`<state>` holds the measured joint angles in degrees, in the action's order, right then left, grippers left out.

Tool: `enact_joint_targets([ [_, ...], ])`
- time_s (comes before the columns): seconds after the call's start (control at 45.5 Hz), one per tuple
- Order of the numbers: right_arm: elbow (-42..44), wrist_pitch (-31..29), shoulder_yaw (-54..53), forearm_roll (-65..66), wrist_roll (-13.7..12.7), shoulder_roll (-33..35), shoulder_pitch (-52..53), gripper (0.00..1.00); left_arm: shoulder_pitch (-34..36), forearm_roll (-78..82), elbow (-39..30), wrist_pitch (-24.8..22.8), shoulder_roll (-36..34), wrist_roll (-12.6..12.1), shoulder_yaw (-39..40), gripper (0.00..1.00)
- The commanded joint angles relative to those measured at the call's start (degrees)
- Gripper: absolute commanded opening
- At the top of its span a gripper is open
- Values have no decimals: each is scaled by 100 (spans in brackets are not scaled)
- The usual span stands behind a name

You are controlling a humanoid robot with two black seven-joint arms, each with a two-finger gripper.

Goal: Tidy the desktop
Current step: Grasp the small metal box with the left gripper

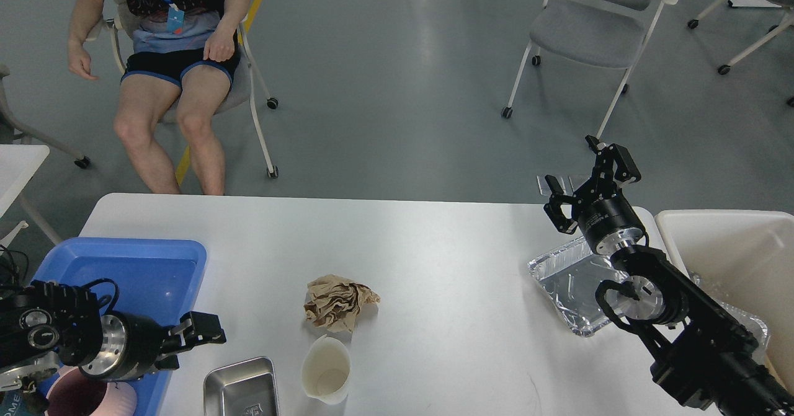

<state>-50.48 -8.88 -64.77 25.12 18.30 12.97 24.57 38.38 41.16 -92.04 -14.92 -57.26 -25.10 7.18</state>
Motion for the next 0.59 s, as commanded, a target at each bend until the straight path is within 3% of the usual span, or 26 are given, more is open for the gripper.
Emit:
enact_joint_targets([
  [0.0, 30, 0, 0, 2, 7, -5, 12, 100, -59, 32, 20, 191, 92, -3, -489, 86],
  [0.154, 83, 0, 0, 2, 7, -14, 21, 100, -270, 50, 90, 305, 329, 6, -543, 85],
  [0.242, 83, -9, 0, 2, -2, -5, 12, 100, -349, 120, 151, 367, 540, 23, -543, 79],
  [0.396, 74, -9, 9, 2, -2, 3, 4, 100, -472, 428, 169, 420, 822, -21, -534, 46],
  [0.571, 83, 0, 9, 2, -2, 12, 4, 100, -490, 366, 160, 315, 848, -319, -516, 7],
])
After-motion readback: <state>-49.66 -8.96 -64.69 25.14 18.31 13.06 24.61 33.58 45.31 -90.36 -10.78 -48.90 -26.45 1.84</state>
